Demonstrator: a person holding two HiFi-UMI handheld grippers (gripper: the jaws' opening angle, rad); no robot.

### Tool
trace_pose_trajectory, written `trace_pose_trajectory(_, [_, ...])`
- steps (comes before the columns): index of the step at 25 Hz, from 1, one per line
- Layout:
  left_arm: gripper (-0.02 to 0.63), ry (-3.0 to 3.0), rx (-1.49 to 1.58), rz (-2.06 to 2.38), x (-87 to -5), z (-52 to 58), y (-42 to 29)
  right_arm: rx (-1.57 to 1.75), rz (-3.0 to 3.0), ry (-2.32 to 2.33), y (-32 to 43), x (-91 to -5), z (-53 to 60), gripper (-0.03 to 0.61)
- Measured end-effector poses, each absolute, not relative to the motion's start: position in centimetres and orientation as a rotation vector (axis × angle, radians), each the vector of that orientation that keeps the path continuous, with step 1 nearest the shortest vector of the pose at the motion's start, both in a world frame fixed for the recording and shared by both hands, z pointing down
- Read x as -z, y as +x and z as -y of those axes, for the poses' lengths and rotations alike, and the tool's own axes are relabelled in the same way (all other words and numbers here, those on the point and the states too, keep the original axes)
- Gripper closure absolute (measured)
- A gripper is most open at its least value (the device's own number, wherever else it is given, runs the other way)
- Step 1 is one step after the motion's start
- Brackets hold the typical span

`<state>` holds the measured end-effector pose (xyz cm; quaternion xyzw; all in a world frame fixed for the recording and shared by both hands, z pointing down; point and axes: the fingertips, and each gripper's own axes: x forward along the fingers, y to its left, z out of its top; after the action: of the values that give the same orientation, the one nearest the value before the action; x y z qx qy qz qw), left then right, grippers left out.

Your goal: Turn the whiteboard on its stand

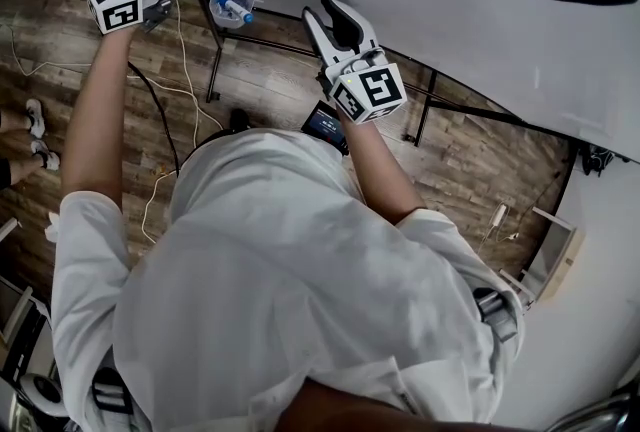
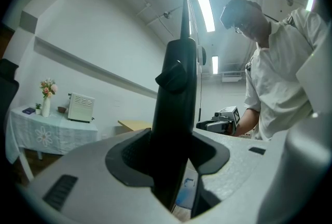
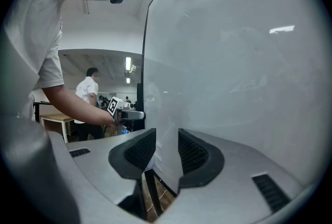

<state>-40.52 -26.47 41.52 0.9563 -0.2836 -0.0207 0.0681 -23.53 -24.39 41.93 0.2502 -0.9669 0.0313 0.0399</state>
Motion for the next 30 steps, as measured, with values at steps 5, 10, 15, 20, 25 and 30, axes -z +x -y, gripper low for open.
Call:
trace_pose_trajectory(5, [0.419, 2.856, 0.095, 0.891, -41.2, 26.5, -40.7, -0.112, 2.967, 0.751, -22.6, -41.8, 24.5, 0.449])
trace_pose_trajectory(10, [0.416, 2.844, 0.091, 0.934, -41.1, 26.4, -40.8, -0.103, 2.973, 0.752, -21.5, -41.3, 24.3, 0.449])
trace_pose_trajectory(15, [0.411, 2.831, 0.097, 0.977, -40.8, 26.4, -40.8, -0.093, 2.966, 0.778, -20.3, -40.9, 24.0, 0.449])
trace_pose_trajectory(20, [0.403, 2.796, 0.050, 1.097, -40.9, 25.8, -42.5, -0.094, 2.955, 0.812, -19.2, -41.1, 23.3, 0.449])
trace_pose_trajectory(25, [0.391, 2.714, 0.005, 1.360, -40.6, 22.0, -45.4, -0.106, 2.944, 0.830, -17.7, -40.9, 22.1, 0.449])
trace_pose_trajectory(30, [0.397, 2.607, 0.088, 1.649, -39.6, 17.1, -44.8, -0.094, 2.951, 0.811, -17.3, -41.0, 21.0, 0.449])
